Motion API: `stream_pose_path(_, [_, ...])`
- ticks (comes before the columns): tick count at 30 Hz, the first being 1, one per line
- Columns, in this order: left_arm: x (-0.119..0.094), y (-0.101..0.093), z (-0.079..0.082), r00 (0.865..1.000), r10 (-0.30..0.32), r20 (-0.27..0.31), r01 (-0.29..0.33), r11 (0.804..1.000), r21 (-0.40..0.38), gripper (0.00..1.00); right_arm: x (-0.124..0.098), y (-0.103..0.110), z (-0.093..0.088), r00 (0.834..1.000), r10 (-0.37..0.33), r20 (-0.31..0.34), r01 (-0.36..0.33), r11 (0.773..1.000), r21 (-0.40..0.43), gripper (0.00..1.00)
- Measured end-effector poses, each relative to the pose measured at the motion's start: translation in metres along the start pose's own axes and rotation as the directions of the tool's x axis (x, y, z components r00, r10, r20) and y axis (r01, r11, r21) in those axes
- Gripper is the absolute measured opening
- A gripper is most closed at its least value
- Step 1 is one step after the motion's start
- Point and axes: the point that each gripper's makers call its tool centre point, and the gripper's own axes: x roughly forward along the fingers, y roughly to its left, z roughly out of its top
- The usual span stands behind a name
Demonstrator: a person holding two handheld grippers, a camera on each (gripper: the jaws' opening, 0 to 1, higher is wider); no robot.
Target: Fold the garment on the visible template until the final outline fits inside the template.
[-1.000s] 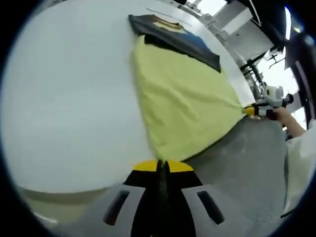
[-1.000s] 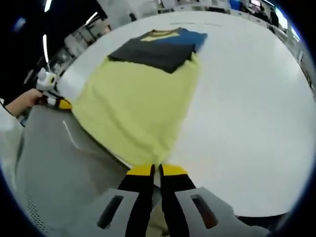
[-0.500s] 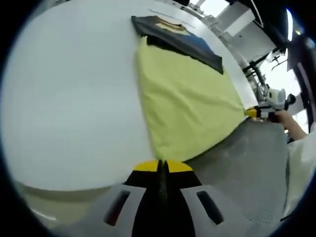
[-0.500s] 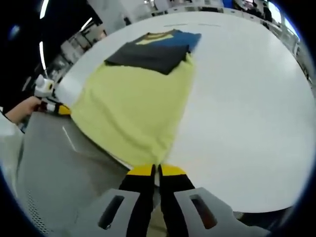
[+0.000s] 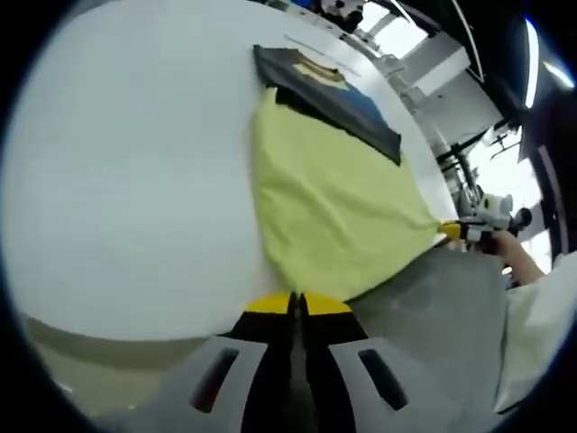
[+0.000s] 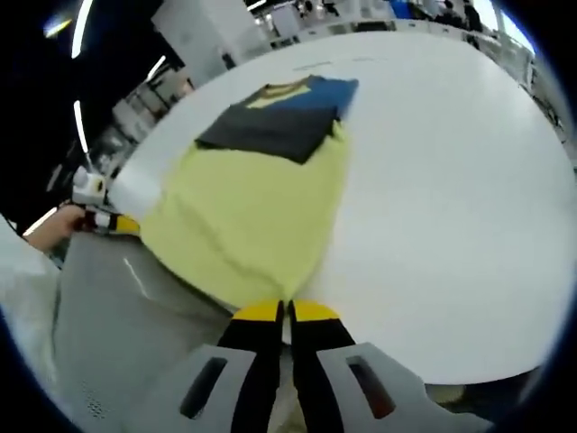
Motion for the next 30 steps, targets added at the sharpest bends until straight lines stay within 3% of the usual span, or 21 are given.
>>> stream_pose_path(5, [-0.005, -0.002, 0.004, 0.999, -0.01, 0.033, 0.01, 1.0, -0.002, 0.0, -0.005, 0.002, 0.007, 0.999, 0.016, 0.032, -0.018, 0.999, 0.048, 0.03])
stream_pose_path(11, [-0.017, -0.011, 0.008, 0.995, -0.043, 0.087, 0.046, 0.998, -0.035, 0.0, -0.015, 0.015, 0.003, 0.999, 0.024, 0.028, -0.024, 1.0, 0.014, 0.03])
stream_pose_path(14, [-0.028, -0.015, 0.014, 0.99, -0.064, 0.128, 0.068, 0.997, -0.026, 0.0, -0.023, 0.019, 0.01, 0.995, 0.047, 0.086, -0.052, 0.997, 0.058, 0.03])
stream_pose_path(17, [-0.033, -0.013, 0.016, 0.986, -0.066, 0.151, 0.078, 0.994, -0.074, 0.0, -0.031, 0.019, 0.017, 0.989, 0.054, 0.138, -0.072, 0.989, 0.129, 0.03])
stream_pose_path(30, [-0.05, -0.024, 0.013, 0.977, -0.089, 0.191, 0.098, 0.995, -0.037, 0.0, -0.045, 0.038, 0.021, 0.984, 0.074, 0.162, -0.088, 0.993, 0.08, 0.03])
